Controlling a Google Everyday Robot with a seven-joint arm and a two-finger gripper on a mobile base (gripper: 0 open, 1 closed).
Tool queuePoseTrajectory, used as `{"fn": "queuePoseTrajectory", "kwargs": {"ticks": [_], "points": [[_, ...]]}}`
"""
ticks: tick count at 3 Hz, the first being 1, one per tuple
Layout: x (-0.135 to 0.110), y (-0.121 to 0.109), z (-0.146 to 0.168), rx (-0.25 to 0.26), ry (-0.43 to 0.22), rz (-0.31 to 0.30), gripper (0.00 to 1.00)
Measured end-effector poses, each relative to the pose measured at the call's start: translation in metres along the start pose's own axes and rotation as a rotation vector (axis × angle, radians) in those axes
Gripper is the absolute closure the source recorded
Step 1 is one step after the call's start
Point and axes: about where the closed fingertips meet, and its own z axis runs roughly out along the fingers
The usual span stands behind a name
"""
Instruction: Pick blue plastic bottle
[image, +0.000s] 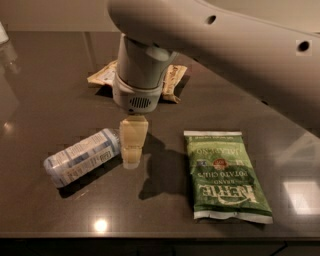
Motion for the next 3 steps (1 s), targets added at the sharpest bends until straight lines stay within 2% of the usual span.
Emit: {"fn": "queuePoseTrajectory", "kwargs": {"ticks": [2,3], "points": [[-0.044,0.003,0.036,-0.051,0.017,-0.137,0.0],[-0.059,0.002,0.049,-0.098,0.033,-0.182,0.0]]}}
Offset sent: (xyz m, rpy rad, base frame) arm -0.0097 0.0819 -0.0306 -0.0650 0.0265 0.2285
